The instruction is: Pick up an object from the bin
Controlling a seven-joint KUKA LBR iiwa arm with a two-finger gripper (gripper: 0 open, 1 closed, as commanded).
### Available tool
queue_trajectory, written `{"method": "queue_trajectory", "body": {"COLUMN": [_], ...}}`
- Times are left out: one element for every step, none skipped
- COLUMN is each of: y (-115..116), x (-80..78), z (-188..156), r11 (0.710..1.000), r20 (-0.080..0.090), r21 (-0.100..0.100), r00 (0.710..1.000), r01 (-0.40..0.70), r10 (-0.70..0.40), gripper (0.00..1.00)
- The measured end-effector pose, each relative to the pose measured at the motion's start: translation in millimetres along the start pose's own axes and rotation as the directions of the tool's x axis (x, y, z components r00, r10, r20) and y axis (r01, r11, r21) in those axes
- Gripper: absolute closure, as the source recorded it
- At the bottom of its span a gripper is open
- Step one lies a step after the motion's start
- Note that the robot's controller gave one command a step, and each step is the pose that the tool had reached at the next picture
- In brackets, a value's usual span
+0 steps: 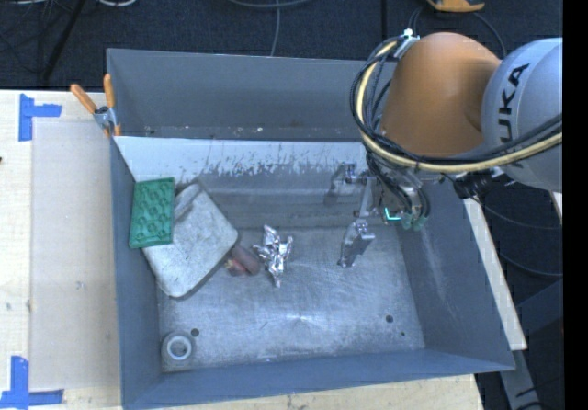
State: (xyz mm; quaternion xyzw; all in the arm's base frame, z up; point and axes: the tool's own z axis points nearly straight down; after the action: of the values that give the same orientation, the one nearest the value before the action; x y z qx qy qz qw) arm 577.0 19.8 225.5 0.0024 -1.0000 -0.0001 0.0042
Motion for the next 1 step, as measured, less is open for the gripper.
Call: {"method": "queue_trajectory", "body": {"y": [48.3], "x": [-8.8], "z": [155.9], "r11": [0.991], "r20": [0.011], "r21": [0.001], "r00": [0.991], "r01": [0.133], "r10": [-0.133], "gripper": [0.0]}}
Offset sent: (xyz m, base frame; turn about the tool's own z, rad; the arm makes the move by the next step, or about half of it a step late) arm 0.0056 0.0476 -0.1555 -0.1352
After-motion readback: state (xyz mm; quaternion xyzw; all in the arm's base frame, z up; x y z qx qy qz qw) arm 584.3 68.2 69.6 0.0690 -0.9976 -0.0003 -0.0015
